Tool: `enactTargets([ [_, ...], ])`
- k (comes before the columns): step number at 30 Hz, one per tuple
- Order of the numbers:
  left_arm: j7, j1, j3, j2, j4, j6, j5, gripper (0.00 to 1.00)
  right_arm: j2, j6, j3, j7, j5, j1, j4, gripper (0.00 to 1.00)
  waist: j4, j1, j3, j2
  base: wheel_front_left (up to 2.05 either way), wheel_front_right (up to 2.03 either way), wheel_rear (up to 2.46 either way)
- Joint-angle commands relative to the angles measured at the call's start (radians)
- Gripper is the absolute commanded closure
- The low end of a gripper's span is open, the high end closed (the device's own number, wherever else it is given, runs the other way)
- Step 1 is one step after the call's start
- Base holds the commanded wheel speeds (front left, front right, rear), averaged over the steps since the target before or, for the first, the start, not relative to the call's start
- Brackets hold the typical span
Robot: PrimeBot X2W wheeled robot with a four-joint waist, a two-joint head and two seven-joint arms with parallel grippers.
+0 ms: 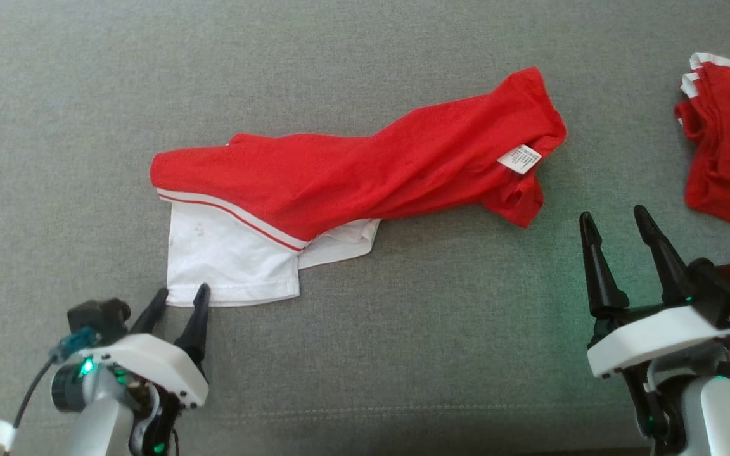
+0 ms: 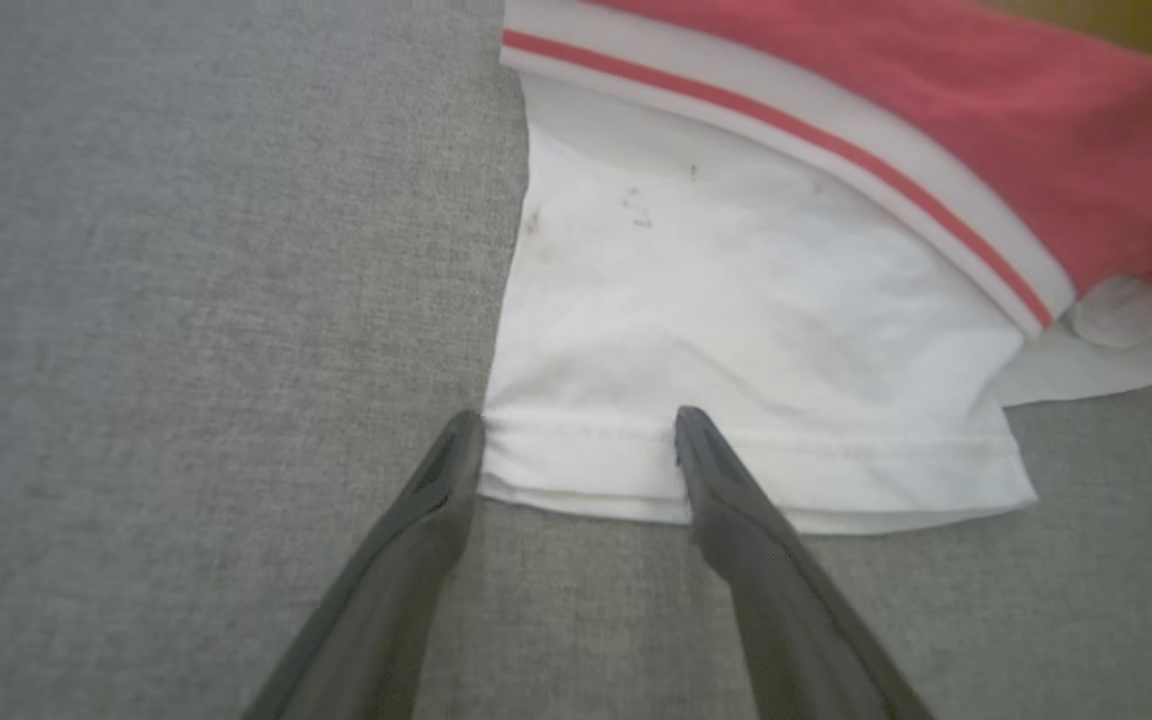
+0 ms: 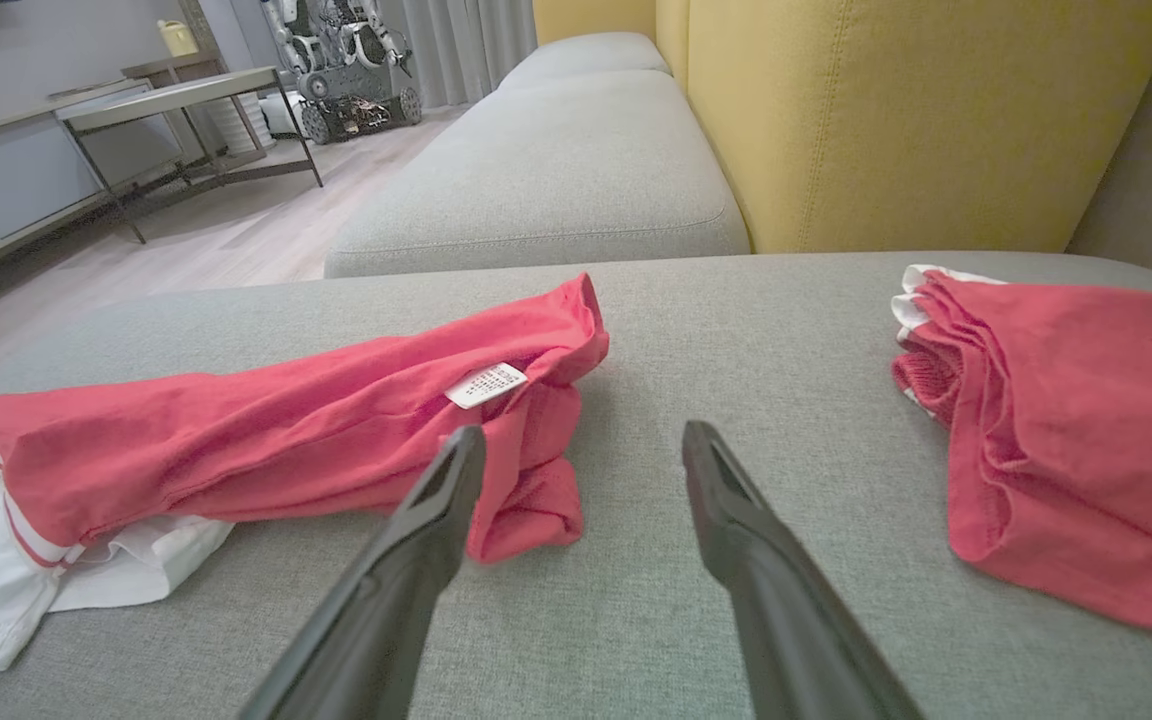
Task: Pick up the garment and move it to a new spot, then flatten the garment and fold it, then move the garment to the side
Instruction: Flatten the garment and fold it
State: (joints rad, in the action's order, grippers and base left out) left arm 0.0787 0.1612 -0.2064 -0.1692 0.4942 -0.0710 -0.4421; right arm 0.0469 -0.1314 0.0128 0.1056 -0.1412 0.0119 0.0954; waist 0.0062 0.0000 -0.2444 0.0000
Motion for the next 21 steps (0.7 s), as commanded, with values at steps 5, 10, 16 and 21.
enactTargets([
  [5, 0.002, 0.044, 0.009, -0.009, 0.063, -0.021, -0.008, 1.00, 0.003, 0.001, 0.019, -0.011, -0.009, 0.044, 0.028, 0.00, -0.002, 0.0000, -0.003, 0.0000, 0.00, 0.00, 0.00],
  [10, 0.039, 0.061, -0.006, -0.019, 0.067, -0.025, 0.008, 1.00, 0.003, 0.001, -0.009, -0.010, -0.003, 0.072, 0.008, 0.00, 0.006, 0.0000, -0.003, 0.0000, 0.00, 0.00, 0.00],
  [16, 0.083, 0.084, -0.018, -0.024, 0.044, -0.016, 0.030, 1.00, 0.008, 0.001, -0.046, 0.011, -0.013, 0.156, -0.101, 0.00, 0.032, 0.0000, -0.009, 0.0000, 0.00, 0.00, 0.00],
  [21, 0.092, 0.106, -0.032, -0.020, 0.037, -0.014, 0.038, 1.00, 0.024, 0.001, -0.015, 0.038, -0.054, 0.253, -0.214, 0.00, 0.059, 0.0000, -0.023, 0.0000, 0.00, 0.00, 0.00],
])
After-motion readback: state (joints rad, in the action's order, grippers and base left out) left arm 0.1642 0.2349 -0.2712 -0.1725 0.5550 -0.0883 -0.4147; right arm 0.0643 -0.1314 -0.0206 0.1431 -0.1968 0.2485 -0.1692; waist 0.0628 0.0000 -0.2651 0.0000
